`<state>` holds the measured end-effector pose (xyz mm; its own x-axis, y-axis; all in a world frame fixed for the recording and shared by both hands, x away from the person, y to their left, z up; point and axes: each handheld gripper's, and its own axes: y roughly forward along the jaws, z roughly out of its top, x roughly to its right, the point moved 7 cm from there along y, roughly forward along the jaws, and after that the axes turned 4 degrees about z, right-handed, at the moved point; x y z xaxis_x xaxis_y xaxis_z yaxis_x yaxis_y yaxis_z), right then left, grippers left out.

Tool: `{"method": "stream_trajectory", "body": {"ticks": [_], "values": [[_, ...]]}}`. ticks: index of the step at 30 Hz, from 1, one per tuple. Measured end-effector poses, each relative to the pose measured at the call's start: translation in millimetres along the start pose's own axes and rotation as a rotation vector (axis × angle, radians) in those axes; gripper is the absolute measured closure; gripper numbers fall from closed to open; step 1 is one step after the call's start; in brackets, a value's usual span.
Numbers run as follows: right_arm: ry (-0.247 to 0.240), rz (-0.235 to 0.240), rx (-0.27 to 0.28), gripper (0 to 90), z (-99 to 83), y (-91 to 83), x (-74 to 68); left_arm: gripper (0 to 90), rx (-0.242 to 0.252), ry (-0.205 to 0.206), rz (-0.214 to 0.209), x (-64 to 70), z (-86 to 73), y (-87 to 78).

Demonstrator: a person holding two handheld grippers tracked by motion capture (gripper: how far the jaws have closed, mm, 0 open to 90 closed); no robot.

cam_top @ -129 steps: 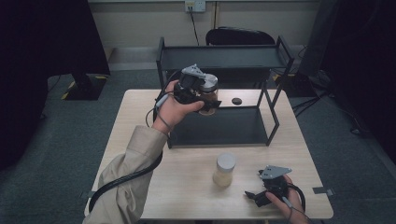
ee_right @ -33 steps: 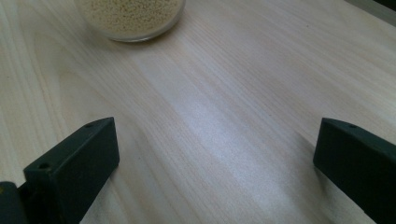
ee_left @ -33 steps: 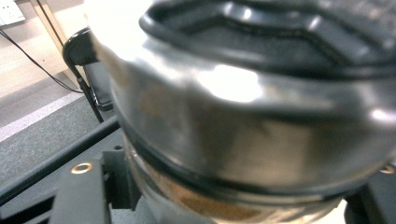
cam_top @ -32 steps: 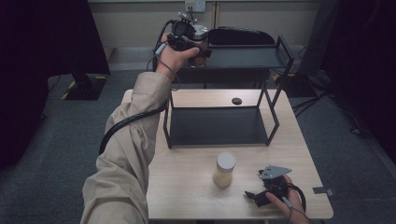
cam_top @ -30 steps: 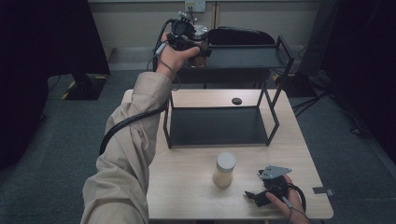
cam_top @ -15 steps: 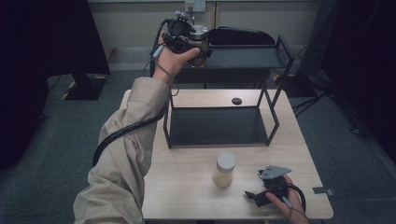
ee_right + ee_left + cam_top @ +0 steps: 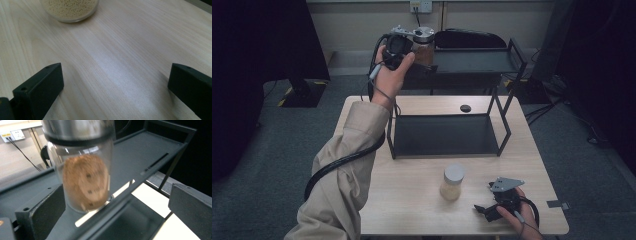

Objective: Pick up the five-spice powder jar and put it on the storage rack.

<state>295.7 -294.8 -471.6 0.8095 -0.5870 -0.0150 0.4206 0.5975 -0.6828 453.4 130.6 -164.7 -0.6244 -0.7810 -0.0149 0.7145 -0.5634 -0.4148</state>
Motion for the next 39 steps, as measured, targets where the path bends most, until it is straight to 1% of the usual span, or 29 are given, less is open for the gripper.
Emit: {"method": "stream_trajectory", "body": {"ticks": [1,3,5,10,12,13,14,22,25,26,27,30,33,39], "values": [[0.001,0.000,0.001,0.0,0.0,0.0,-0.1,0.6,0.002,-0.003,0.004,1.2,-3.2,-0.7],[0.001,0.000,0.000,0.0,0.0,0.0,-0.1,0.8,0.004,0.004,-0.003,2.6,-9.3,-1.5],[0.002,0.000,0.001,0.0,0.0,0.0,-0.1,1.1,0.003,0.003,-0.010,4.6,-15.3,-1.5],[0.003,-0.002,0.001,0.0,-0.1,0.0,-0.4,1.4,0.001,0.002,-0.029,10.1,-29.1,1.6],[0.003,-0.002,0.001,0.0,-0.1,0.0,-0.4,1.4,-0.007,0.011,-0.029,13.0,-34.3,3.7],[0.003,-0.002,0.001,0.0,-0.1,0.0,-0.4,1.5,-0.011,0.006,-0.033,14.2,-40.2,5.9],[0.003,-0.002,0.001,0.0,-0.1,0.0,-0.4,1.5,-0.011,0.006,-0.033,14.2,-40.2,5.9],[0.003,-0.002,0.001,0.0,-0.2,0.0,-0.5,1.7,-0.031,0.011,-0.046,16.0,-64.4,13.1],[0.003,-0.002,0.001,0.0,-0.2,0.0,-0.5,1.7,-0.037,0.016,-0.045,16.0,-74.9,15.0],[0.003,-0.003,0.002,0.0,-0.3,-0.1,-0.7,1.7,-0.044,0.006,-0.049,16.1,-83.7,16.6],[0.003,-0.003,0.002,0.0,-0.3,-0.1,-0.7,1.7,-0.044,0.006,-0.049,16.1,-83.7,16.6],[0.004,-0.004,0.002,0.0,-0.3,-0.1,-0.8,1.7,-0.055,0.000,-0.056,16.8,-97.3,18.7],[0.004,-0.005,0.002,0.0,-0.3,-0.1,-0.9,1.7,-0.068,0.002,-0.060,17.8,-107.7,20.0],[0.006,-0.005,0.002,0.0,-0.3,-0.1,-1.1,1.7,-0.070,0.014,-0.065,20.0,-124.8,21.1]]}}
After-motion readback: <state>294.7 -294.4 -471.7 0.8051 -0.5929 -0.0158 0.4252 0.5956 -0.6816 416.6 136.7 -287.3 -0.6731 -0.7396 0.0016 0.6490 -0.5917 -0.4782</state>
